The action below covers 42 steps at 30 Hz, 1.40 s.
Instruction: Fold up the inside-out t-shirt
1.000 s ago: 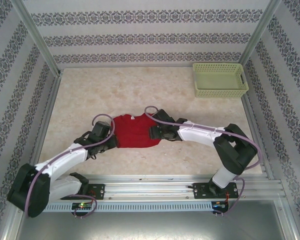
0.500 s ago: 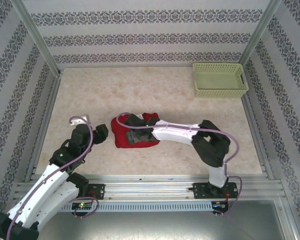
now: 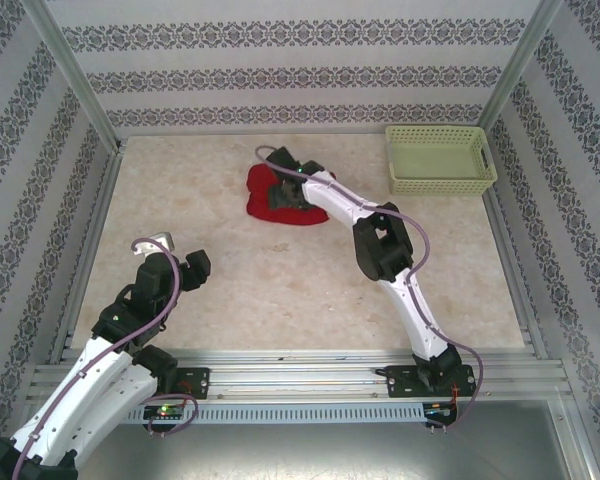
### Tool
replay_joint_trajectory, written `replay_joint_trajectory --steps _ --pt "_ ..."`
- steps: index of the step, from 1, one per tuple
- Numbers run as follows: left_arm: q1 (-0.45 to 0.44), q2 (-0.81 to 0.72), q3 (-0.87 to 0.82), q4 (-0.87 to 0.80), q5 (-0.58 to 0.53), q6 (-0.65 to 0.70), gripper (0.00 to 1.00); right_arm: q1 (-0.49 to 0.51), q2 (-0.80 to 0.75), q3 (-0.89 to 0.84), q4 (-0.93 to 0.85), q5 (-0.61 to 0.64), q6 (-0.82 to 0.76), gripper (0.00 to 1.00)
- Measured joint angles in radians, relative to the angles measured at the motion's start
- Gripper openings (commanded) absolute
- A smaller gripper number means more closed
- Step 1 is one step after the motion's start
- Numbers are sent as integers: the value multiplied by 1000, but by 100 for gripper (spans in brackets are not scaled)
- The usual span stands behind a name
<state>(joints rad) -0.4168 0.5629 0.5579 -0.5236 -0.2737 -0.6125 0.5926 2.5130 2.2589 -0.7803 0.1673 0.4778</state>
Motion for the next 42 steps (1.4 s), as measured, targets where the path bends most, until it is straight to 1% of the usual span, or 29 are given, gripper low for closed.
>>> replay_joint_trajectory --steps 4,7,12,14,16,20,22,23,24,27,28,30,32,34,36,38,41,42 --pt "1 3 -16 8 4 11 79 -67 185 336 -104 -20 -69 86" --pt "6 10 -27 16 6 19 79 -95 254 451 -135 -42 -115 85" --pt "6 38 -42 58 11 48 80 -129 264 475 -135 -80 -175 86" --pt "6 61 -43 80 11 58 80 -142 264 482 -132 -100 -194 88" --pt "6 89 -43 109 8 74 100 -160 263 493 -129 -126 -204 93" --pt "6 151 -43 188 -41 115 100 -190 230 492 -138 -162 -223 96" --pt "7 178 -48 260 -108 158 100 -198 159 434 -151 -171 -228 96" --pt "8 186 -54 297 -141 178 100 -203 102 376 -150 -174 -231 96" --pt "11 198 -68 351 -188 208 100 -205 21 282 -134 -176 -235 96" --pt "27 249 -132 522 -305 304 100 -204 -294 -94 -29 -176 -244 96" --pt "39 282 -157 581 -334 346 100 -204 -423 -242 19 -173 -244 96" --pt "66 358 -184 654 -360 410 100 -203 -636 -485 121 -156 -247 96" --pt "102 442 -192 713 -363 461 100 -199 -830 -721 236 -126 -250 98" --pt "144 513 -193 772 -344 497 100 -204 -972 -942 376 -88 -261 98" --pt "189 579 -193 831 -312 521 100 -218 -1060 -1141 492 -48 -289 98" --pt "229 646 -196 901 -272 547 100 -233 -1110 -1342 629 4 -343 98" --pt "276 711 -206 1004 -186 585 100 -256 -1129 -1582 808 86 -441 98" --pt "290 729 -208 1038 -156 594 100 -266 -1125 -1631 854 99 -462 98"
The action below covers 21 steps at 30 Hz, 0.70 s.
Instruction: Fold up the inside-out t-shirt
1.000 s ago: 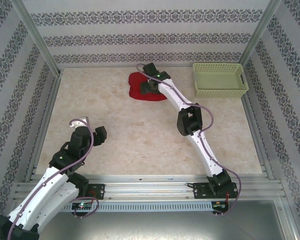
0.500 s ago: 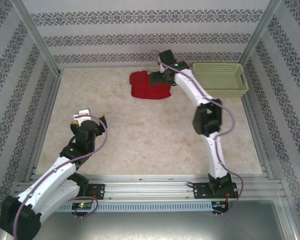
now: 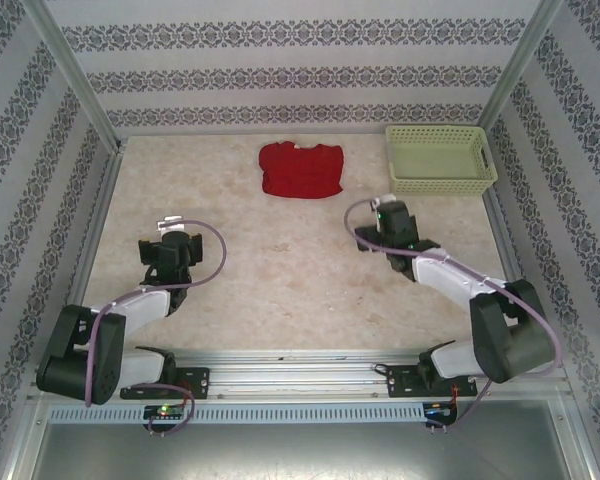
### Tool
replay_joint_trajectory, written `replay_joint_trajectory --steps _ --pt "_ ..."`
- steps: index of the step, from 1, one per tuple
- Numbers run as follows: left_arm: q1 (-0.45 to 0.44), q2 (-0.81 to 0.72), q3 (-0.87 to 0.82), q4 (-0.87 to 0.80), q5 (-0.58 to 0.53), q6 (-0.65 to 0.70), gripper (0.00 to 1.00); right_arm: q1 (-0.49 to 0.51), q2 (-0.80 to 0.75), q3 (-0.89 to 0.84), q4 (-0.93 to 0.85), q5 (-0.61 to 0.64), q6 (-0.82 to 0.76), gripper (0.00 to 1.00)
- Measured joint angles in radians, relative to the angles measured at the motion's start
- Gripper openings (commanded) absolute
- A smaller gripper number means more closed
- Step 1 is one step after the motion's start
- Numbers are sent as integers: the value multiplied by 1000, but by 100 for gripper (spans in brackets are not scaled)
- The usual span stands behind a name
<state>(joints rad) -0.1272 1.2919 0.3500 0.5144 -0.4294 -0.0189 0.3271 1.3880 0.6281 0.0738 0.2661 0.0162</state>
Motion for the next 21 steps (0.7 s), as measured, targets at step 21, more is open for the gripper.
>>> replay_joint_trajectory --steps 21 --pt "114 301 -28 496 403 26 100 -354 117 -232 723 -366 -42 98"
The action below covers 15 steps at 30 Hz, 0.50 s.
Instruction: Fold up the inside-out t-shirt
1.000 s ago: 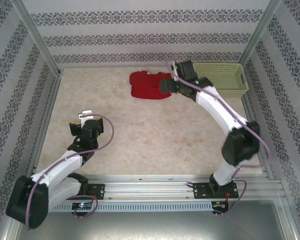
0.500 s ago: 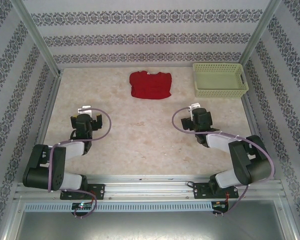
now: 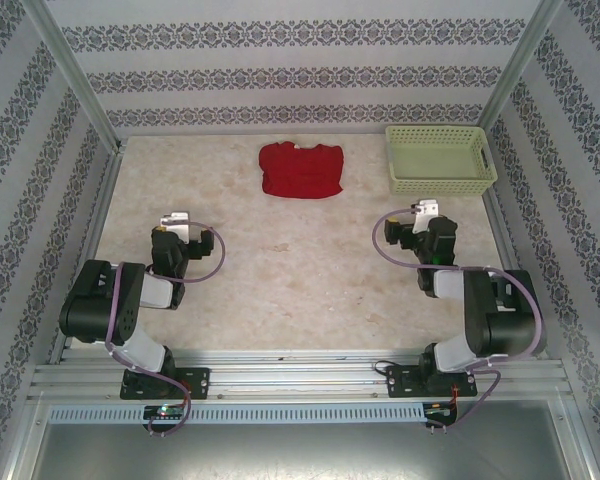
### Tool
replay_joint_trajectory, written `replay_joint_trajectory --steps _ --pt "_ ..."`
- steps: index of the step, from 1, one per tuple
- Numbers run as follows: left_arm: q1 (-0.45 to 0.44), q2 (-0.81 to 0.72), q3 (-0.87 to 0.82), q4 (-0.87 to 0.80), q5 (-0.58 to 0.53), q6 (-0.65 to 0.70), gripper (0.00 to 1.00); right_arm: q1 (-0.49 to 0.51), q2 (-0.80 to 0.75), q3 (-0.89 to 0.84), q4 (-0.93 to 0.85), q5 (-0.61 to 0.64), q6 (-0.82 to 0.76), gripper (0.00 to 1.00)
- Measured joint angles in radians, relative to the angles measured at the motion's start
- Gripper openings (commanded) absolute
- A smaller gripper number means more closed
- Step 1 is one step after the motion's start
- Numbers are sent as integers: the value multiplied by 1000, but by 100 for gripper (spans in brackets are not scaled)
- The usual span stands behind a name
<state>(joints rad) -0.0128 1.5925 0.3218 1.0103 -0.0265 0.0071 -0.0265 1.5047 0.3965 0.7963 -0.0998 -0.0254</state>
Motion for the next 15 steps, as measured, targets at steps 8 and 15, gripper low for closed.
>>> replay_joint_trajectory --steps 8,15 --pt "2 0 0 0 -47 -16 100 36 6 -1 29 81 27 98" --pt "2 0 -5 16 -75 -26 100 38 6 0 32 105 28 98"
